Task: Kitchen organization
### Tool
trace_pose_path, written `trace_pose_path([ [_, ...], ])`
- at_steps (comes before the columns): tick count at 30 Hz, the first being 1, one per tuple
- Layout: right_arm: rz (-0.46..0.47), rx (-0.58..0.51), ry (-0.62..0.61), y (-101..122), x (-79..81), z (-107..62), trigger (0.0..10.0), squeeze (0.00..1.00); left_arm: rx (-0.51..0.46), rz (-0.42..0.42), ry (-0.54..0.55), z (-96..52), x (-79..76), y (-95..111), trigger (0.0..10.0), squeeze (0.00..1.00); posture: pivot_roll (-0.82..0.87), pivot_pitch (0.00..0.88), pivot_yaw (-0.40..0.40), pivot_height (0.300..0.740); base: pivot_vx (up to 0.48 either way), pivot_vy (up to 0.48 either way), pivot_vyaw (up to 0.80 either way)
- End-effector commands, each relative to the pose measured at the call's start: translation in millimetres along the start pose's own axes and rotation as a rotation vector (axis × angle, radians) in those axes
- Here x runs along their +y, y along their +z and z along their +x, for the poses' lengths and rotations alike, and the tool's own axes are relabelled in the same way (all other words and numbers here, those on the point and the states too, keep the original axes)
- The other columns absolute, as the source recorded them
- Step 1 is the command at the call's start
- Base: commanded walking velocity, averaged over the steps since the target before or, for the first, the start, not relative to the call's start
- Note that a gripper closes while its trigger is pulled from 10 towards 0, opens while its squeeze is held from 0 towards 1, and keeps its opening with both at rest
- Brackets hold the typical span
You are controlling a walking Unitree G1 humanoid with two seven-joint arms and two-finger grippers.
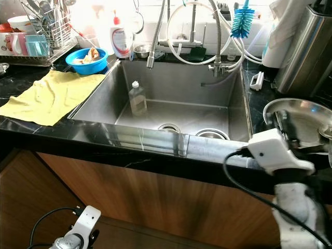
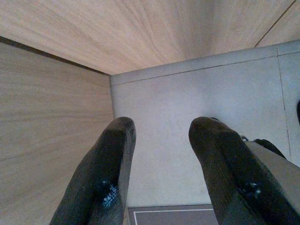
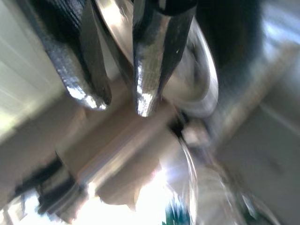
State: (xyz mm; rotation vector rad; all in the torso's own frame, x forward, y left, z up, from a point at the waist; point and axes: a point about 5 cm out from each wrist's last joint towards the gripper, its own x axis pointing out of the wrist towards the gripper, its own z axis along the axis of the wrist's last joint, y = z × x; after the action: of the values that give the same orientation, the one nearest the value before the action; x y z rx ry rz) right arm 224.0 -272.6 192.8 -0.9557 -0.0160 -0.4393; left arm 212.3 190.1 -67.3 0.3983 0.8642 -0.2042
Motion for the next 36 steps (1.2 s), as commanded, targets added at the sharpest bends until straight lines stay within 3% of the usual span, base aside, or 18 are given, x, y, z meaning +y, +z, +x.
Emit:
trace_pose_path([
  [1,-0.018,0.071,0.015,-1.5,0.5,-2.4,10.0,0.00,0.009,0.012,0.003,-1.0,4.0,-3.5,10.0,0.00,-0.14,0.000,0.065,0.740,0.000,0.000,0.00],
  [4,-0.059,0.045,0.102,6.6,11.7,-4.1,10.0,0.00,0.007,0.012,0.001,-0.7,3.9,-2.3,10.0,0.00,-0.14,0.000,0.070,0.740,0.000,0.000,0.00],
  [10,-0.007,0.016,0.127,18.7,18.0,-0.4,10.0,0.00,0.003,0.009,0.008,-0.5,5.8,-0.8,10.0,0.00,-0.13,0.000,0.065,0.740,0.000,0.000,0.00],
  [18,0.023,0.004,0.029,30.8,-4.3,11.7,10.0,0.00,-0.007,-0.001,0.019,-0.6,8.2,0.2,10.0,0.00,-0.13,0.000,0.065,0.740,0.000,0.000,0.00],
  [24,0.079,-0.093,0.221,53.5,14.3,9.2,10.0,0.00,-0.012,-0.003,0.016,-0.2,7.5,1.9,10.0,0.00,-0.14,0.000,0.066,0.740,0.000,0.000,0.00],
  [30,0.072,-0.026,0.356,53.2,27.0,5.5,10.0,0.00,-0.011,-0.005,0.016,-0.1,7.4,2.2,10.0,0.00,-0.13,0.000,0.064,0.740,0.000,0.000,0.00],
  [36,0.031,0.076,0.344,41.7,20.2,7.1,10.0,0.00,-0.008,-0.007,0.014,-0.2,7.0,1.6,10.0,0.00,-0.14,0.000,0.063,0.740,0.000,0.000,0.00],
])
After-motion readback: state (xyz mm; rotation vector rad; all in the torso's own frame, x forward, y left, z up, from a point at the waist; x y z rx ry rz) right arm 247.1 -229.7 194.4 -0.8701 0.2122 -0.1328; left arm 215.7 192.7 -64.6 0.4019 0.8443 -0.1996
